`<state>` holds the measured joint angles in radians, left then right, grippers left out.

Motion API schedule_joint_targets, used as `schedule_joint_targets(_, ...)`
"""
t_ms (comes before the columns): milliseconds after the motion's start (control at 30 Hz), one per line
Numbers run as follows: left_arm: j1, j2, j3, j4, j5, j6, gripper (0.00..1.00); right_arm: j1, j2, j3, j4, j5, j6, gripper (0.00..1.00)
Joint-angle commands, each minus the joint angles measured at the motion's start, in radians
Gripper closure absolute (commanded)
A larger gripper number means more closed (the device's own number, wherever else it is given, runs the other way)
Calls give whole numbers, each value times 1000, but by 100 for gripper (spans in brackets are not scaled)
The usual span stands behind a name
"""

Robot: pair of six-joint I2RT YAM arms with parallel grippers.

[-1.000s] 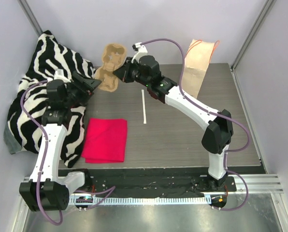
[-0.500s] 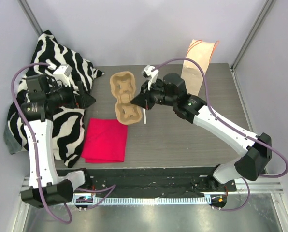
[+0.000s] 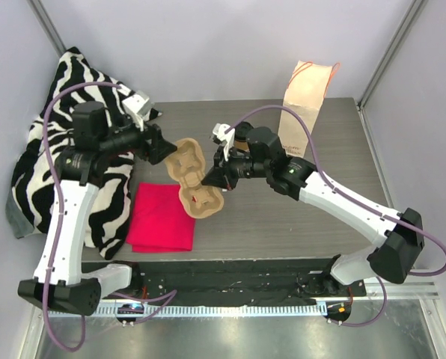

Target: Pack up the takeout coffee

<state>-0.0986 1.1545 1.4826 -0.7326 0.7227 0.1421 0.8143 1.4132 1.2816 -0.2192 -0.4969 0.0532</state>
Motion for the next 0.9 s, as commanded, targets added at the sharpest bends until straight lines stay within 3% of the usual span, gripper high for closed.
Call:
schedule_joint_targets(0,-69,22,21,36,-71,94,28,11,-62,-2,23,-14,-30,99)
schedule_joint_targets(300,-110,65,19,-8,-6,143,41,14,-79,-18,20,-2,-42,99)
schedule_joint_targets(400,-118,70,13,-16,6,151,53,16,-85,-28,23,1,-46,99)
schedule_joint_targets(500,-130,80,19,-33,6,151,58,16,-91,-31,27,12,-47,99)
schedule_joint_targets(767,-147,97,30,-42,4,143,57,16,-108,-42,30,23,-49,99)
schedule_joint_targets(867,-150,100,33,-44,7,140,64,16,-112,-47,30,24,-49,97)
